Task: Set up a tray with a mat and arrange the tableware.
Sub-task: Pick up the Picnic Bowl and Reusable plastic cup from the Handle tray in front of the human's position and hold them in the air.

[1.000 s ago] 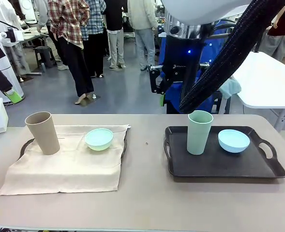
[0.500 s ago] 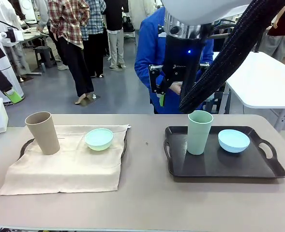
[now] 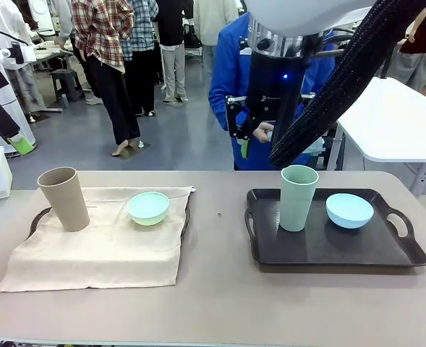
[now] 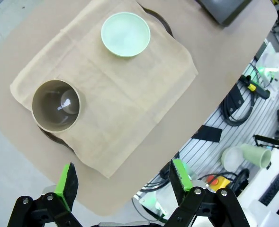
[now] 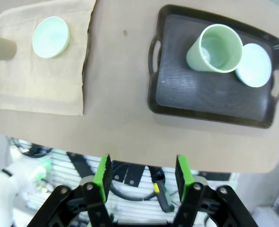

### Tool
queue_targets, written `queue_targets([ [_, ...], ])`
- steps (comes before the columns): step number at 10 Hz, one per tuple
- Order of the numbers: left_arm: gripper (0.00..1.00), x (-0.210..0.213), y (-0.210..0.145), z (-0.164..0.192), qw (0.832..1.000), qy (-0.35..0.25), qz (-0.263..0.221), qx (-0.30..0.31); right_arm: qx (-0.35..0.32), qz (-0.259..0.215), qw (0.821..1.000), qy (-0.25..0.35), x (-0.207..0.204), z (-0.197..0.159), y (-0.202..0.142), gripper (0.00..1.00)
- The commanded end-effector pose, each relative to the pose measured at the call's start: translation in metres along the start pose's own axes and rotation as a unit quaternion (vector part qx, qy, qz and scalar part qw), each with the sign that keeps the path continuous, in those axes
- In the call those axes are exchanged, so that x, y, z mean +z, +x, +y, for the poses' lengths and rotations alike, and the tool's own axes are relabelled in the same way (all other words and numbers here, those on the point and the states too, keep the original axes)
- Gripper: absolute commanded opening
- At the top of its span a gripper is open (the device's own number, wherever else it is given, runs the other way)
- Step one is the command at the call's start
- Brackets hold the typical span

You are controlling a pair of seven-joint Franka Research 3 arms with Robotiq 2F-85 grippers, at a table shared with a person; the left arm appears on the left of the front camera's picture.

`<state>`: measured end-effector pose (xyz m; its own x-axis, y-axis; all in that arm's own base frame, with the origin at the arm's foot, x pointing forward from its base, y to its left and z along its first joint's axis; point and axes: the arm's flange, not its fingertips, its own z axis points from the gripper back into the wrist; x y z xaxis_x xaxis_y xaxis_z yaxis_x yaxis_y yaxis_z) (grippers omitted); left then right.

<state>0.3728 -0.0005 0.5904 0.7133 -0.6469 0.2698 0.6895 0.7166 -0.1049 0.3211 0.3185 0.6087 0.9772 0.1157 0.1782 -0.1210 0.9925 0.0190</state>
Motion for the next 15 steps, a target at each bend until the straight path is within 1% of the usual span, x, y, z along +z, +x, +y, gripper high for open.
queue_targets([
  [1, 1.00, -0.010, 0.003, -0.008, 0.997, 0.045, -0.005, 0.068, -0.026, -0.003, 1.000, 0.017, -0.007, -0.040, -0.001, 0.70],
  [2, 1.00, -0.007, 0.002, -0.010, 0.995, 0.048, -0.014, 0.092, -0.050, -0.006, 0.998, 0.036, -0.009, -0.071, -0.001, 0.70],
  [3, 1.00, -0.002, -0.002, -0.006, 0.994, 0.011, -0.026, 0.104, -0.074, -0.014, 0.995, 0.072, -0.010, -0.108, -0.003, 0.70],
  [4, 1.00, 0.001, -0.008, 0.005, 0.990, -0.030, -0.049, 0.127, -0.091, -0.022, 0.990, 0.107, -0.009, -0.147, -0.007, 0.70],
  [5, 1.00, 0.003, -0.014, 0.016, 0.984, -0.071, -0.068, 0.149, -0.093, -0.026, 0.986, 0.132, -0.007, -0.178, -0.010, 0.70],
  [7, 1.00, 0.011, -0.028, 0.044, 0.966, -0.171, -0.094, 0.171, -0.102, -0.046, 0.972, 0.207, -0.001, -0.233, -0.014, 0.70],
  [8, 1.00, 0.013, -0.037, 0.065, 0.944, -0.246, -0.114, 0.189, -0.114, -0.065, 0.958, 0.256, -0.001, -0.259, -0.018, 0.70],
  [9, 1.00, 0.020, -0.046, 0.081, 0.923, -0.288, -0.145, 0.209, -0.127, -0.081, 0.937, 0.315, -0.006, -0.278, -0.023, 0.70],
  [10, 1.00, 0.029, -0.057, 0.093, 0.902, -0.314, -0.187, 0.232, -0.145, -0.095, 0.917, 0.359, -0.013, -0.294, -0.030, 0.70],
  [11, 1.00, 0.038, -0.073, 0.104, 0.886, -0.323, -0.217, 0.254, -0.160, -0.104, 0.901, 0.390, -0.020, -0.305, -0.036, 0.70],
  [12, 1.00, 0.049, -0.096, 0.116, 0.871, -0.326, -0.243, 0.277, -0.182, -0.117, 0.887, 0.407, -0.025, -0.318, -0.046, 0.70],
  [13, 1.00, 0.051, -0.115, 0.124, 0.861, -0.329, -0.259, 0.289, -0.202, -0.113, 0.895, 0.382, -0.025, -0.324, -0.053, 0.70],
  [14, 1.00, 0.053, -0.126, 0.124, 0.865, -0.327, -0.262, 0.276, -0.179, -0.098, 0.901, 0.382, -0.010, -0.316, -0.034, 0.70],
  [15, 1.00, 0.048, -0.108, 0.120, 0.871, -0.325, -0.242, 0.277, -0.179, -0.098, 0.901, 0.382, -0.010, -0.316, -0.034, 0.70],
])
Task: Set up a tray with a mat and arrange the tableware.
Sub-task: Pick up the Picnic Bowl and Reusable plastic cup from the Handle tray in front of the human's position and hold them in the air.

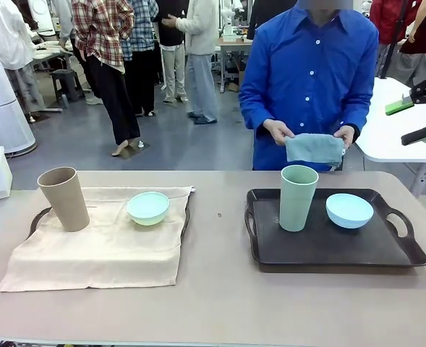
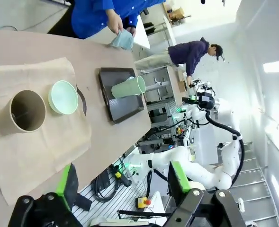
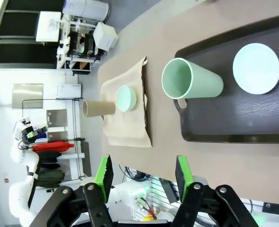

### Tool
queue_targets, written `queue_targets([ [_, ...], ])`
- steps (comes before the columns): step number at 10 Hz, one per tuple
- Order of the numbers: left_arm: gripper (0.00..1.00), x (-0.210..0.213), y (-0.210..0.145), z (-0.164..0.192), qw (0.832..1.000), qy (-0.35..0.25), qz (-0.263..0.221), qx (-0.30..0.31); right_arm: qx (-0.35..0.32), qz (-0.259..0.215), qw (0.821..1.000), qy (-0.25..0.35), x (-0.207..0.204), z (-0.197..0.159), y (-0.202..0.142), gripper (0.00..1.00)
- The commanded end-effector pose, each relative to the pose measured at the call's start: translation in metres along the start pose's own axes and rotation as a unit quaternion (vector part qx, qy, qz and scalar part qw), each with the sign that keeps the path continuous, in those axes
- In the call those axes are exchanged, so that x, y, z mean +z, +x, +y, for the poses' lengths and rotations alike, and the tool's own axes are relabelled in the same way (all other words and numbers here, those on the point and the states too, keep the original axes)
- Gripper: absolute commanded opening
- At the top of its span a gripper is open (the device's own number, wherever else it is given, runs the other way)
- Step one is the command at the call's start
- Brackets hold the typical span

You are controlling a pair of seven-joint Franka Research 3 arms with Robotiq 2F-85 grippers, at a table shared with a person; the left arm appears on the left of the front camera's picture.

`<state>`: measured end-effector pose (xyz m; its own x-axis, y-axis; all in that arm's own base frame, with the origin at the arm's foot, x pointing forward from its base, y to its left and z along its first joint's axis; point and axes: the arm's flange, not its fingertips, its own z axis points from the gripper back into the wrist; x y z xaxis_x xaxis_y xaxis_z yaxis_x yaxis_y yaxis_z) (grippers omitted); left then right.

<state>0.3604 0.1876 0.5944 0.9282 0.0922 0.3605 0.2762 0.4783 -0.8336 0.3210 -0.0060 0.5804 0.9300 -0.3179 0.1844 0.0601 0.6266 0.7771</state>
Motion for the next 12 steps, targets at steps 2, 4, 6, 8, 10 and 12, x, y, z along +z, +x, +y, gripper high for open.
queue_targets([
  [2, 1.00, -0.020, 0.009, -0.006, 1.000, 0.002, 0.019, -0.010, 0.014, 0.008, 1.000, -0.003, -0.004, 0.010, 0.005, 0.70],
  [4, 1.00, -0.020, 0.009, -0.006, 1.000, 0.002, 0.019, -0.010, 0.014, 0.008, 1.000, -0.003, -0.004, 0.010, 0.005, 0.70],
  [6, 1.00, -0.028, 0.007, 0.005, 0.999, 0.017, 0.026, 0.024, 0.007, 0.009, 1.000, -0.004, 0.002, -0.003, 0.012, 0.70],
  [8, 1.00, -0.022, -0.005, 0.026, 0.996, 0.026, 0.033, 0.076, -0.015, 0.013, 0.999, 0.029, 0.035, -0.042, 0.035, 0.70],
  [10, 1.00, -0.015, -0.015, 0.039, 0.993, 0.019, 0.035, 0.111, -0.024, 0.025, 0.997, 0.074, 0.074, -0.077, 0.054, 0.70],
  [12, 1.00, -0.012, -0.029, 0.041, 0.991, 0.013, 0.040, 0.129, -0.028, 0.064, 0.990, 0.123, 0.118, -0.119, 0.074, 0.70],
])
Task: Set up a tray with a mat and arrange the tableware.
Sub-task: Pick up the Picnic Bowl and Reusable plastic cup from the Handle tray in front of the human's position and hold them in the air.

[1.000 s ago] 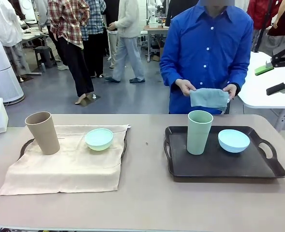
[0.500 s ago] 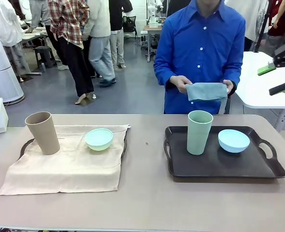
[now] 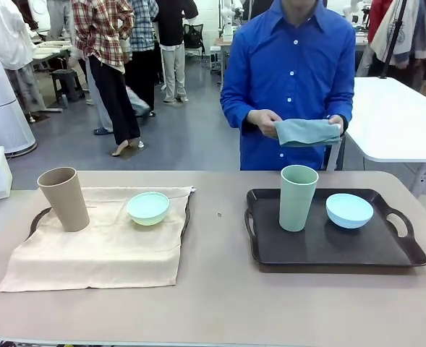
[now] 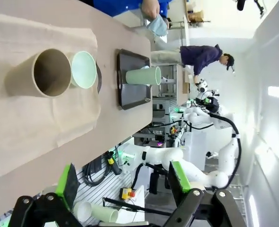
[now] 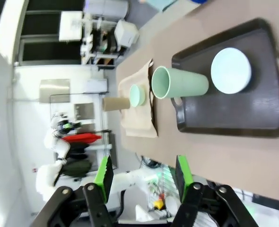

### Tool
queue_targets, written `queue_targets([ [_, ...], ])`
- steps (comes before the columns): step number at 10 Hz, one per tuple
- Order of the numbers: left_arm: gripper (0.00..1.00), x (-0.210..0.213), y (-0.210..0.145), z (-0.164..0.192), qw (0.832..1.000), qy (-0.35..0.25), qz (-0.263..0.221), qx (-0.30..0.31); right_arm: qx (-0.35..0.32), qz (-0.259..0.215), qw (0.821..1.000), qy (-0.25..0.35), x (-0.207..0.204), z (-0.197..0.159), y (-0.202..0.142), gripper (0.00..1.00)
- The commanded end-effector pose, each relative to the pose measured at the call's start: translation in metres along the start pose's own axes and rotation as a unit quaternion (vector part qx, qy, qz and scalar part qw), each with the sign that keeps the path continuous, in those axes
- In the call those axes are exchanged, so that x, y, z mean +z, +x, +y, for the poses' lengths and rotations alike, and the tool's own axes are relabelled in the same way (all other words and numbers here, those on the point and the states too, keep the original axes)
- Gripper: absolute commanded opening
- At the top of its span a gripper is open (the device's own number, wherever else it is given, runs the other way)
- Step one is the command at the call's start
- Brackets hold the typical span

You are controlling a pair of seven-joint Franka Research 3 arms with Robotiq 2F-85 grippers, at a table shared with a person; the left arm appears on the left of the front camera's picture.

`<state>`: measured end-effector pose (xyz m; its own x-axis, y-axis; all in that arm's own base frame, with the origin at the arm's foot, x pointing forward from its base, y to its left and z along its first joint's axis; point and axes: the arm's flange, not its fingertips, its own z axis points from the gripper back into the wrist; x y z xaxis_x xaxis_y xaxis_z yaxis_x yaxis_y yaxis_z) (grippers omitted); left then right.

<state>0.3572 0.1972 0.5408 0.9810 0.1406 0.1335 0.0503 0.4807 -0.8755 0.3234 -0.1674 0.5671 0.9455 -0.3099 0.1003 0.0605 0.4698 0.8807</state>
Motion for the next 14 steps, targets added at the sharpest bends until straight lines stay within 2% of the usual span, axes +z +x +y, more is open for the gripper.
queue_targets([
  [1, 1.00, 0.005, -0.014, -0.004, 1.000, -0.012, 0.000, 0.025, -0.002, 0.059, 0.997, 0.048, 0.035, -0.023, 0.030, 0.70],
  [2, 1.00, 0.007, -0.013, -0.002, 0.999, -0.017, -0.006, 0.034, 0.000, 0.082, 0.995, 0.050, 0.052, -0.041, 0.033, 0.70],
  [3, 1.00, 0.009, -0.019, 0.000, 0.999, -0.027, -0.015, 0.044, -0.011, 0.077, 0.996, 0.045, 0.067, -0.060, 0.036, 0.70],
  [5, 1.00, 0.018, -0.024, -0.002, 0.998, -0.031, -0.024, 0.049, -0.024, 0.060, 0.996, 0.063, 0.079, -0.074, 0.039, 0.70],
  [6, 1.00, 0.021, -0.024, -0.006, 0.999, -0.024, -0.018, 0.041, -0.028, 0.060, 0.995, 0.069, 0.078, -0.076, 0.037, 0.70],
  [7, 1.00, 0.017, -0.018, 0.005, 0.999, -0.017, -0.012, 0.034, -0.028, 0.067, 0.996, 0.047, 0.073, -0.078, 0.030, 0.70],
  [14, 1.00, 0.017, -0.018, 0.005, 0.999, -0.017, -0.012, 0.034, -0.028, 0.067, 0.996, 0.047, 0.073, -0.078, 0.030, 0.70],
])
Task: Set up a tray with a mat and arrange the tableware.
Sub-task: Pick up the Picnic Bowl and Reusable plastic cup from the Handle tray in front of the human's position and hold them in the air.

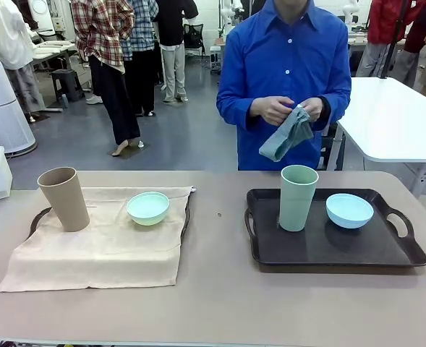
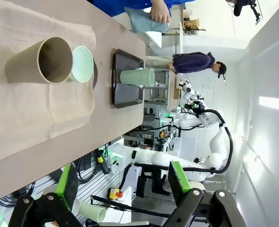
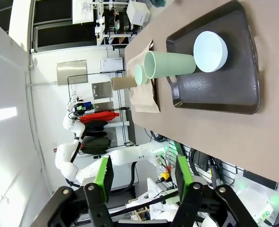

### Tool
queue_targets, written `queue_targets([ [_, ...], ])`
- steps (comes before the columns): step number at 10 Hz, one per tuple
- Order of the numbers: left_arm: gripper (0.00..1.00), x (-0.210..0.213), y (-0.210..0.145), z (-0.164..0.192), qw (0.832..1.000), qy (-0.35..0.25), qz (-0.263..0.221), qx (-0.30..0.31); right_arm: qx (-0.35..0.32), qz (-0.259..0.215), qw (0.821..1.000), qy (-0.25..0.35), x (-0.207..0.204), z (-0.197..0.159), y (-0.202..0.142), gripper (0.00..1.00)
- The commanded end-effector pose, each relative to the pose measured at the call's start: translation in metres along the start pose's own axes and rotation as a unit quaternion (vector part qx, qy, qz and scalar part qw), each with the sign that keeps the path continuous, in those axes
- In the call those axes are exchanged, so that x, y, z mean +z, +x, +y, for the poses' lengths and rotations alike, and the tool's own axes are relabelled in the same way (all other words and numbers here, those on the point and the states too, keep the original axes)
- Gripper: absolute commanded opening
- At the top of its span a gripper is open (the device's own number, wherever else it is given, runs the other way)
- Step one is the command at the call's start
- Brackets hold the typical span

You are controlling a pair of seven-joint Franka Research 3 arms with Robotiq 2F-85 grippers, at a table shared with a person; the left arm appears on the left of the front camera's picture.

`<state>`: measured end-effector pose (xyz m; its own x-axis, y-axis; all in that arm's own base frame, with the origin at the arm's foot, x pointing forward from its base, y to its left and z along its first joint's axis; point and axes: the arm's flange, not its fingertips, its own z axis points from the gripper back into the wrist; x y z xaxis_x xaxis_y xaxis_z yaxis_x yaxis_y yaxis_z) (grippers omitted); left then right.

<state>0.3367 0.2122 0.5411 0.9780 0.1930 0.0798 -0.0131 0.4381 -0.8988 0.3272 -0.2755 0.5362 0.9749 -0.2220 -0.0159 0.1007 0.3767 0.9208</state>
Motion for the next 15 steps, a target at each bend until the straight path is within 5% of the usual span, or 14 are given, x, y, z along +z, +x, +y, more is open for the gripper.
queue_targets([
  [1, 1.00, 0.000, 0.000, -0.001, 1.000, 0.000, -0.001, -0.002, 0.005, 0.001, 1.000, 0.003, -0.002, -0.001, -0.004, 0.70],
  [9, 1.00, 0.000, 0.000, 0.000, 1.000, 0.000, 0.000, 0.000, 0.000, 0.000, 1.000, 0.000, 0.000, 0.000, 0.000, 0.70],
  [12, 1.00, -0.038, 0.027, -0.074, 0.986, 0.096, -0.039, -0.133, 0.010, 0.022, 0.990, -0.137, -0.002, 0.025, -0.007, 0.70],
  [15, 1.00, -0.101, 0.025, -0.161, 0.937, 0.222, -0.036, -0.268, 0.001, 0.039, 0.971, -0.237, -0.020, 0.059, 0.004, 0.70],
])
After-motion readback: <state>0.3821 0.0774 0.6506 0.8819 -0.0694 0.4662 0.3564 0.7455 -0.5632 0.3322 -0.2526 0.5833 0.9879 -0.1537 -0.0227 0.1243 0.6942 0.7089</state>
